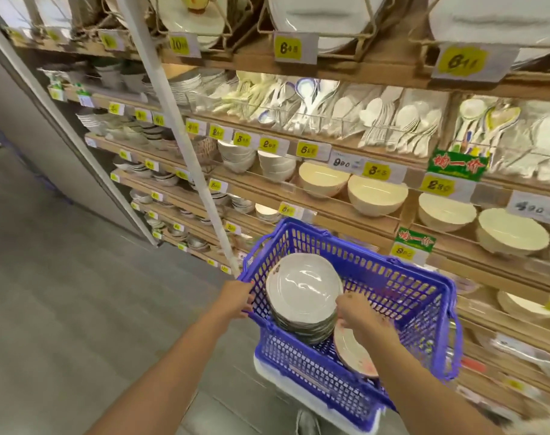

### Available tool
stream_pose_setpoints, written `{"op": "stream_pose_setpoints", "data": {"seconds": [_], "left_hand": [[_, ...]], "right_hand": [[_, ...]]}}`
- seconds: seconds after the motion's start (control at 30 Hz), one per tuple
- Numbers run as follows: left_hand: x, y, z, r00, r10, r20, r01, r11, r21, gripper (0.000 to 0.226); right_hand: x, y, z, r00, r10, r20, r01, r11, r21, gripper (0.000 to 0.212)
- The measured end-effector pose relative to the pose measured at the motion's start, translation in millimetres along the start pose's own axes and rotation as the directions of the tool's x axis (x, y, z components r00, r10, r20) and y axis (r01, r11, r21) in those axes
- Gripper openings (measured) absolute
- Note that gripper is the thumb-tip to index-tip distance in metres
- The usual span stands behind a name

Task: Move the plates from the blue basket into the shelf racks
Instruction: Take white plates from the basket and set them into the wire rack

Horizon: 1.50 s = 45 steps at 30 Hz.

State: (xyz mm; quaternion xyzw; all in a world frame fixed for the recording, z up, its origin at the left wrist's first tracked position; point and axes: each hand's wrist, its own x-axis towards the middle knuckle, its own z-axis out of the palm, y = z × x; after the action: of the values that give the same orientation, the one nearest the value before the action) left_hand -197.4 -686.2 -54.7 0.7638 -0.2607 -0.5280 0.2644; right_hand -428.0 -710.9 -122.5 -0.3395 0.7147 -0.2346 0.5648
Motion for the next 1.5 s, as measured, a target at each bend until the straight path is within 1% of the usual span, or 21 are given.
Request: {"op": "stream_pose_setpoints", "data": {"seconds": [0.1,0.17,0.23,0.3,0.33,0.4,0.47,0.53,0.6,0.73,0.8,0.83,0.9,0.93,0.97,1.03,1.1,1.17,1.27,1.4,1.5], "left_hand": [[33,7,5,0.998,-0.061,-0.015,0.061,0.998,0.020,0.019],[56,12,9,0.997,-0.056,-0.044,0.057,0.998,0.020,0.017],[74,11,16,0.994,-0.098,-0.058,0.100,0.994,0.037,0.016],[82,5,28,0.978,-0.208,0.016,0.208,0.978,0.003,0.008],[84,0,36,0.967,-0.251,0.053,0.251,0.968,-0.005,0.011],[93,-11,50,0.941,-0.317,0.115,0.324,0.945,-0.042,0.032],[99,-15,61,0.910,-0.376,0.175,0.401,0.906,-0.137,0.033],[102,-15,71,0.878,-0.422,0.226,0.465,0.864,-0.191,0.027],[102,-16,78,0.858,-0.442,0.262,0.495,0.847,-0.194,0.026],[106,-17,81,0.812,-0.489,0.317,0.559,0.807,-0.188,0.037],[114,-11,78,0.845,-0.465,0.265,0.510,0.849,-0.138,0.036],[122,-9,75,0.892,-0.415,0.179,0.434,0.897,-0.083,0.041],[140,-2,65,0.975,-0.223,0.017,0.218,0.965,0.144,0.059],[148,3,59,0.991,-0.131,0.023,0.120,0.956,0.268,0.062],[156,7,54,0.995,-0.071,0.074,0.039,0.931,0.363,0.060],[169,12,48,0.983,-0.032,0.183,-0.061,0.875,0.480,0.050],[174,17,47,0.973,-0.023,0.228,-0.106,0.839,0.534,0.041],[174,21,52,0.974,-0.003,0.226,-0.128,0.818,0.561,0.037],[172,27,61,0.982,-0.032,0.186,-0.090,0.785,0.613,0.046],[167,36,70,0.988,-0.076,0.134,-0.042,0.701,0.712,0.054],[167,41,68,0.985,-0.074,0.156,-0.056,0.718,0.694,0.052]], "right_hand": [[29,9,11,0.996,-0.009,-0.093,0.001,0.996,-0.091,0.007],[47,10,11,0.993,-0.007,-0.115,-0.008,0.991,-0.134,0.011],[63,7,9,0.990,-0.016,-0.137,-0.014,0.975,-0.220,0.018],[78,1,7,0.990,-0.036,-0.138,-0.010,0.948,-0.317,0.031],[85,-3,7,0.991,-0.046,-0.129,-0.004,0.930,-0.368,0.039],[98,-13,9,0.994,-0.079,-0.074,0.033,0.875,-0.483,0.054],[110,-26,16,0.992,-0.127,0.000,0.103,0.806,-0.583,0.063],[121,-40,25,0.979,-0.186,0.081,0.191,0.708,-0.679,0.061],[128,-52,37,0.966,-0.219,0.134,0.246,0.638,-0.729,0.050],[134,-67,51,0.978,-0.176,0.114,0.201,0.626,-0.754,0.034],[135,-70,53,0.984,-0.161,0.081,0.166,0.627,-0.761,0.035],[135,-70,52,0.986,-0.159,0.046,0.137,0.630,-0.765,0.036],[134,-67,50,0.985,-0.137,-0.101,0.014,0.660,-0.752,0.037],[132,-63,48,0.976,-0.097,-0.193,-0.076,0.682,-0.727,0.037],[128,-59,46,0.962,-0.043,-0.268,-0.163,0.700,-0.696,0.036],[122,-51,44,0.941,0.058,-0.332,-0.272,0.713,-0.647,0.033],[118,-45,43,0.932,0.107,-0.348,-0.314,0.717,-0.622,0.032],[116,-44,45,0.917,0.137,-0.375,-0.348,0.734,-0.582,0.031],[112,-46,50,0.890,0.197,-0.412,-0.405,0.758,-0.511,0.029],[107,-48,50,0.891,0.211,-0.403,-0.401,0.783,-0.476,0.029],[102,-49,44,0.880,0.207,-0.428,-0.404,0.800,-0.444,0.028]]}}
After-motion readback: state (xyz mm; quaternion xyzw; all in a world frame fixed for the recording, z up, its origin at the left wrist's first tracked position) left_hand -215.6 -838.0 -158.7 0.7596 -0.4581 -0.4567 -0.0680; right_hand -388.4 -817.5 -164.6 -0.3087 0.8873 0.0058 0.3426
